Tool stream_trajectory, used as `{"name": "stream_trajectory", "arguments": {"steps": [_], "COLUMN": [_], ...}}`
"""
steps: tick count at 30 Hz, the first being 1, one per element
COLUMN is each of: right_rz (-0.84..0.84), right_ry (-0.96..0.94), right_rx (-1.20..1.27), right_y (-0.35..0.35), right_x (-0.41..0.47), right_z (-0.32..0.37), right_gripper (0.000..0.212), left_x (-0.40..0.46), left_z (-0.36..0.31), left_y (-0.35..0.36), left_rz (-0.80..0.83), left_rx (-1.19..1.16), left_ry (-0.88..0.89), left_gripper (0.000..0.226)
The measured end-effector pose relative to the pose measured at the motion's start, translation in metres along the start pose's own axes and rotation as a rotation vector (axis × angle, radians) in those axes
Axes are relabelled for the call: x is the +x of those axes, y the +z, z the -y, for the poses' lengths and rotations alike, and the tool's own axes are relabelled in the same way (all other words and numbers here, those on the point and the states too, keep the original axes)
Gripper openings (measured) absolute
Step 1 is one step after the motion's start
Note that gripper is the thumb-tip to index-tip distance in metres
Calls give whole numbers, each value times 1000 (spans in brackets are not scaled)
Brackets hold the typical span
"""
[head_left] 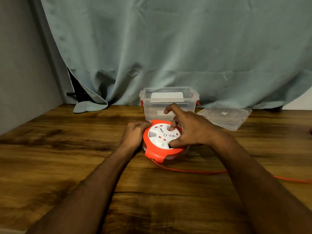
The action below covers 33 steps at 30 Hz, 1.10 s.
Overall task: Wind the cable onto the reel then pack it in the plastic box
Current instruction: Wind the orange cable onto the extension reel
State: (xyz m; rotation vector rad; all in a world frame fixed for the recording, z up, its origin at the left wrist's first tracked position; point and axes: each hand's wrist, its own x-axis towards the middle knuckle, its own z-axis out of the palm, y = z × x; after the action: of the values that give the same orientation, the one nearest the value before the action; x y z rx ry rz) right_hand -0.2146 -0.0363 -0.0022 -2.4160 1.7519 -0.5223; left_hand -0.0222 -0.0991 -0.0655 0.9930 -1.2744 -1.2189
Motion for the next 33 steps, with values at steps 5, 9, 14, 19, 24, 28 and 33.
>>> {"name": "stream_trajectory", "arguments": {"steps": [5, 9, 14, 19, 24, 28, 33], "right_rz": [-35, -145, -179, -189, -186, -217, -35], "right_ry": [11, 31, 86, 73, 36, -13, -28], "right_rx": [-60, -147, -108, -53, -60, -100, 11], "right_y": [3, 11, 17, 29, 28, 14, -2], "right_x": [1, 1, 2, 5, 5, 2, 0], "right_z": [4, 10, 14, 30, 31, 20, 1], "right_gripper": [81, 59, 56, 49, 48, 30, 34], "left_x": [0, 1, 1, 1, 4, 7, 9], "left_z": [0, 0, 1, 1, 4, 7, 9], "left_y": [1, 0, 0, -2, -3, -3, -5], "left_rz": [-3, 4, 33, 52, 34, 27, 34], "left_rx": [-20, -27, -32, -21, -11, -25, 22], "left_ry": [16, 21, 32, 31, 34, 21, 22], "left_gripper": [23, 29, 31, 21, 23, 25, 30]}}
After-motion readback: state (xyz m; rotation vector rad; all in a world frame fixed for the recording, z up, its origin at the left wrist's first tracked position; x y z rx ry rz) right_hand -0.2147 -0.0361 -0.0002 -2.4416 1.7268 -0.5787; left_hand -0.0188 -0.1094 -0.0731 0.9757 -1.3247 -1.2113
